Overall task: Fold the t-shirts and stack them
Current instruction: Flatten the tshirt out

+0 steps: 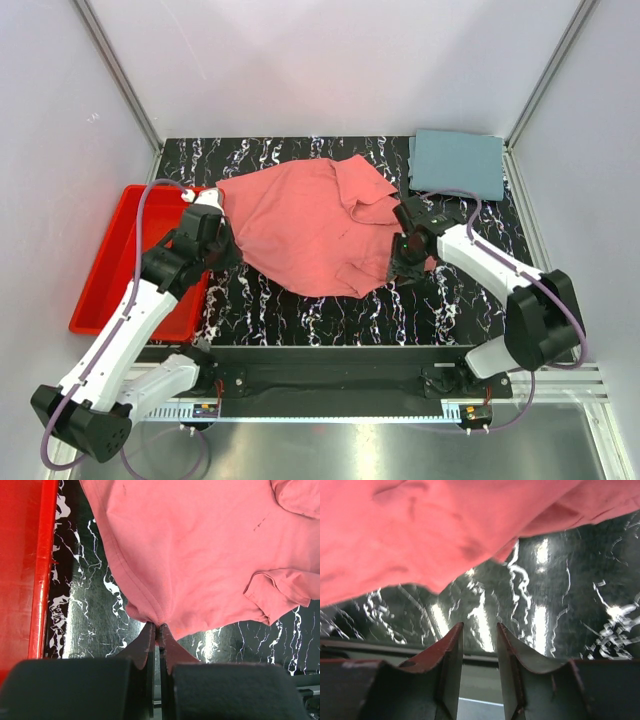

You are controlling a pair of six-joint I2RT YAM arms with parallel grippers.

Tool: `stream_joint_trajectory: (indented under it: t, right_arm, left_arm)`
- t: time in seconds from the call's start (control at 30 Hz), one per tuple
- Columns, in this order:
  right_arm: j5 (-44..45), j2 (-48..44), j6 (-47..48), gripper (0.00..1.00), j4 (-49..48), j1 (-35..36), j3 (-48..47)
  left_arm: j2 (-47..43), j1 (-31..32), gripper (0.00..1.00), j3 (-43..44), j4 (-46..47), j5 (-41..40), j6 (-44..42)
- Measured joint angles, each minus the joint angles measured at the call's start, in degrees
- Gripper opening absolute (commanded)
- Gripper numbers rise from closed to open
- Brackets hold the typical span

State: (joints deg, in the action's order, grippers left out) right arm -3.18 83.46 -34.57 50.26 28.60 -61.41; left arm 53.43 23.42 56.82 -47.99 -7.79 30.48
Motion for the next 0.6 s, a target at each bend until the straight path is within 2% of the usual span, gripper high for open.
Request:
stream_joint_trajectory:
  t: [0.17,0.33,0.53,0.6]
  right_arm:
    - [-3.1,2.5,-2.1,0.43,-8.0,-6.1,7.0]
    - [-5.6,6.0,-3.1,0.42,-13.2,-8.2,7.8]
    - [-6.8,8.5,-3.1,0.39,-16.6,-8.6,7.8]
    - [-6.9,9.2,-3.0,0.35,-16.9,-8.9,7.8]
  left_arm:
    - [0.5,0.0,0.0,0.0,0.0,0.6,0.0]
    - [0.7,0.0,0.0,0.0,0.0,0.9,0.0]
    - [0.7,0.1,0.0,0.0,0.0,0.9,0.0]
    - [0.7,0.1,0.0,0.0,0.0,0.9,0.0]
